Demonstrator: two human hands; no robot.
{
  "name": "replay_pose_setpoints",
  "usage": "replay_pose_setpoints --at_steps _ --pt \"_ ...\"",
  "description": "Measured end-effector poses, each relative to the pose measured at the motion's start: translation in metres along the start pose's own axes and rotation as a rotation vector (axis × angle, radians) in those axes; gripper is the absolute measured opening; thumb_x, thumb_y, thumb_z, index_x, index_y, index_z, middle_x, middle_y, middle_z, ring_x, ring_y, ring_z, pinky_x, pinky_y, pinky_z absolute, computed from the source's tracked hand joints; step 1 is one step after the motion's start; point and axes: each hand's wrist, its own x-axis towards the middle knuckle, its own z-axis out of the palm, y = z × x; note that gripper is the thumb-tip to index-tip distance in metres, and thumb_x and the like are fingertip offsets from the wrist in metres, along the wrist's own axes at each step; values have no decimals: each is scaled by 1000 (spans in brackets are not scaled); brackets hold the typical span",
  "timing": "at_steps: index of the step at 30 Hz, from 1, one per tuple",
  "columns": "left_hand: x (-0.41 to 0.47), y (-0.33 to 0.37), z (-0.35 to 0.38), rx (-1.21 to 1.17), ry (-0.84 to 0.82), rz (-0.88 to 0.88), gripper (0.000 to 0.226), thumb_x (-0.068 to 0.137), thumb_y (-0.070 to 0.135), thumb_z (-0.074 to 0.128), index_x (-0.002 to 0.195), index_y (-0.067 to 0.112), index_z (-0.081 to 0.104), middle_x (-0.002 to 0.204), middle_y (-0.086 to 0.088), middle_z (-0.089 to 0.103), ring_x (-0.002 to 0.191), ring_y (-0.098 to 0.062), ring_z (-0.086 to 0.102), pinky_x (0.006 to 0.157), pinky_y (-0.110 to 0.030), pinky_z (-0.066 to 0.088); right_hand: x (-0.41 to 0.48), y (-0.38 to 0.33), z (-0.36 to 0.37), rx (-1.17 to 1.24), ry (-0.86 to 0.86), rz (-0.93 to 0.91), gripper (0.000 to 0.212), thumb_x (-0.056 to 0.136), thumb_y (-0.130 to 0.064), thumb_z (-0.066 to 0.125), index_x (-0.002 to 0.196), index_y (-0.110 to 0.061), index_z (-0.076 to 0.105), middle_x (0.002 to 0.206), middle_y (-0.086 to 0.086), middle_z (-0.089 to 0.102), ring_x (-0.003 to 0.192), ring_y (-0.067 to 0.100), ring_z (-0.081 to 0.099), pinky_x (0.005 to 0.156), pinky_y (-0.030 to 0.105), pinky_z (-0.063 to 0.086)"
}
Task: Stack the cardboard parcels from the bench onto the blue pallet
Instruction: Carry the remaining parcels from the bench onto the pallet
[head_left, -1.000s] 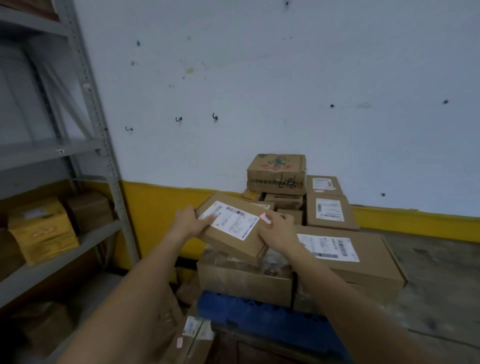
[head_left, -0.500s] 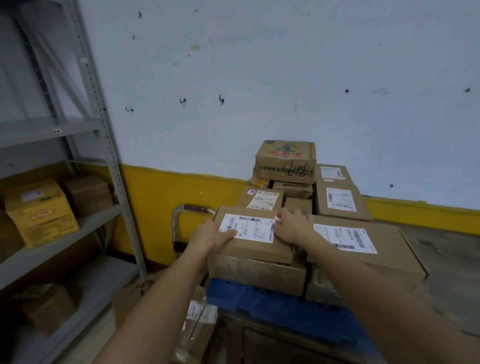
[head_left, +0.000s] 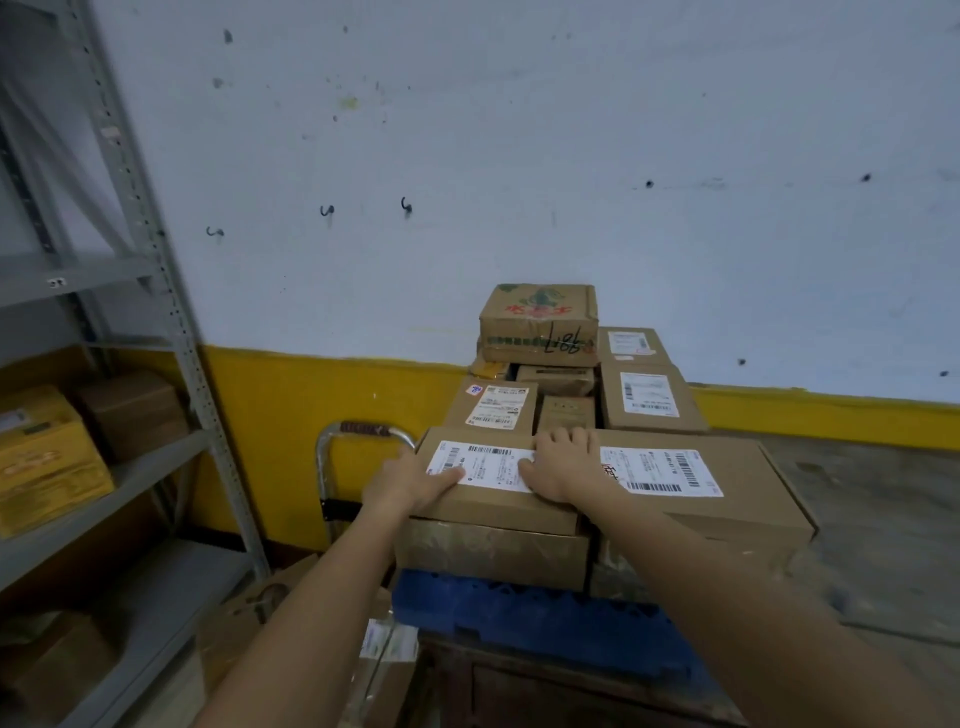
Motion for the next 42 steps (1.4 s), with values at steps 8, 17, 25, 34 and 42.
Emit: replay_pose_setpoints --at_steps 8,17,25,34,42 --pt "-5 29 -25 73 199 70 73 90 60 41 140 7 34 145 -20 35 131 -34 38 101 -44 39 -15 26 -20 100 146 22 48 95 -42 35 132 -12 40 141 12 40 130 32 33 110 43 21" --pt "-38 154 -2 -81 207 385 59 95 45 42 138 6 35 140 -19 43 126 -36 44 101 -45 41 -73 145 -65 137 272 110 56 96 -44 37 143 -15 29 147 11 36 134 33 31 111 42 24" --pt "-112 330 93 -135 90 611 55 95 42 43 130 -1 45 126 -23 55 115 -38 52 96 -43 44 -152 328 -95 246 301 289 70 91 -58 38 147 -18 24 148 14 34 135 36 27 109 46 25" --pt "-205 523 214 -76 -126 779 61 97 45 37 144 6 27 146 -19 35 131 -35 40 102 -42 37 -246 525 -103 390 338 531 72 90 -60 39 148 -22 20 151 11 27 139 34 22 110 46 26" --pt "-224 628 317 14 -293 894 63 97 46 37 147 8 23 152 -14 29 138 -31 32 110 -43 32 -267 650 -88 387 359 707 71 90 -59 40 147 -19 24 150 11 32 137 32 29 110 47 31"
